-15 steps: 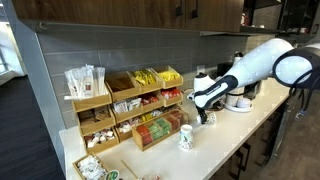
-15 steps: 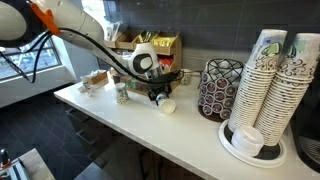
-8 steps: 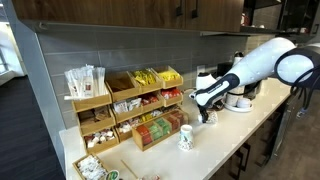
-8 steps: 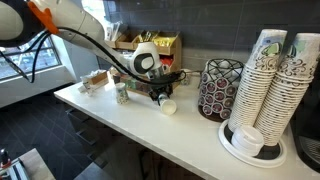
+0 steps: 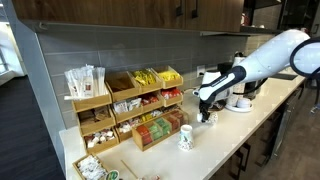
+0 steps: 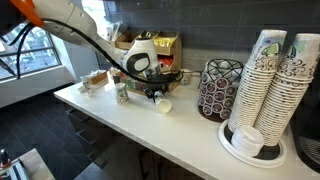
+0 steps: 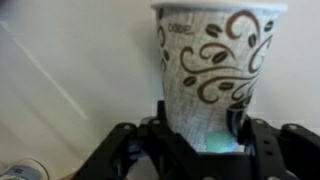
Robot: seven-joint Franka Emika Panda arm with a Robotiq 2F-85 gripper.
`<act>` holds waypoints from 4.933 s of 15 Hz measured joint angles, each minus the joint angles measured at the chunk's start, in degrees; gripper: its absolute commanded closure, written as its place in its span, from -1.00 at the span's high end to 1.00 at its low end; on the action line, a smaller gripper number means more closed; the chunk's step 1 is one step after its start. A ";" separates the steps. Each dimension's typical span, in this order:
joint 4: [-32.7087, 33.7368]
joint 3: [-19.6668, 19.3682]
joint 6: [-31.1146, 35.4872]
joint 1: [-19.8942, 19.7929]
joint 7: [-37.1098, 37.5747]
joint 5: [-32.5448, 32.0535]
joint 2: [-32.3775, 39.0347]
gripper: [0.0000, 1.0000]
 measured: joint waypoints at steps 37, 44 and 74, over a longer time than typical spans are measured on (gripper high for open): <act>-24.05 -3.92 -9.83 9.03 -54.74 55.40 -30.61 -0.35; -22.59 -5.59 -25.26 10.23 -61.97 66.48 -32.41 -0.35; -14.96 -9.28 -49.17 4.62 -72.77 86.57 -10.46 -0.35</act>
